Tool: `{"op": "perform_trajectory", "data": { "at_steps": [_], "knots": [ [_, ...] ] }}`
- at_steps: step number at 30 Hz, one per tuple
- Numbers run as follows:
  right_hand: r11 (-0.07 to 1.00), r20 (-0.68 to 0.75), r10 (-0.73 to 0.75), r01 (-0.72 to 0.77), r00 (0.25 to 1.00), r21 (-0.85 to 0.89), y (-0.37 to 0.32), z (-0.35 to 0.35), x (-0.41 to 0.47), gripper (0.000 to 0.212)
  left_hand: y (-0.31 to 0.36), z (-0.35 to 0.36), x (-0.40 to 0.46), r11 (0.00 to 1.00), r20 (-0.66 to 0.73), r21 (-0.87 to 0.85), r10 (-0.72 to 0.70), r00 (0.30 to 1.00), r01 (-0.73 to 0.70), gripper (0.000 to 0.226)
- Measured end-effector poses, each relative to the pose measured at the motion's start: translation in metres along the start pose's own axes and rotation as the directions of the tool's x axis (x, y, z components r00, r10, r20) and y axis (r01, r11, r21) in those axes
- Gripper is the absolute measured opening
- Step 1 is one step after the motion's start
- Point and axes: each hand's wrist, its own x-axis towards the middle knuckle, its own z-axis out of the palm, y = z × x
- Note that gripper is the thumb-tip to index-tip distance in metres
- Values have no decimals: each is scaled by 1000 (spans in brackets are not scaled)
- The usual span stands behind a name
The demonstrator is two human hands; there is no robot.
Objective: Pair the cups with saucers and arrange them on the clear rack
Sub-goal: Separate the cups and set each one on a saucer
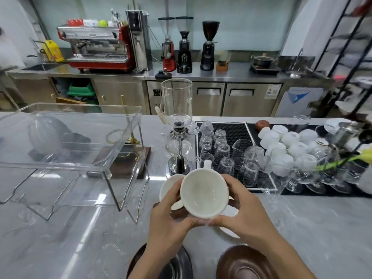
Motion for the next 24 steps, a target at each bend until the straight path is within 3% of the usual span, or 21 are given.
{"op": "perform_trajectory", "data": {
  "at_steps": [7,11,17,24],
  "knots": [
    [977,74,17,-32,997,210,15,-50,-12,77,-3,36,7,989,67,-129,-64,996,73,78],
    [953,-5,32,-29,999,301,26,-74,-13,59,-2,55,13,980,78,-190,-52,996,66,75],
    [912,-92,127,-80,988,403,57,-79,-10,47,0,75,16,986,90,-166,-14,996,29,66],
    [829,-72,239,-165,968,535,90,-77,-10,42,-22,97,16,978,97,-159,-120,988,135,60]
  ]
}}
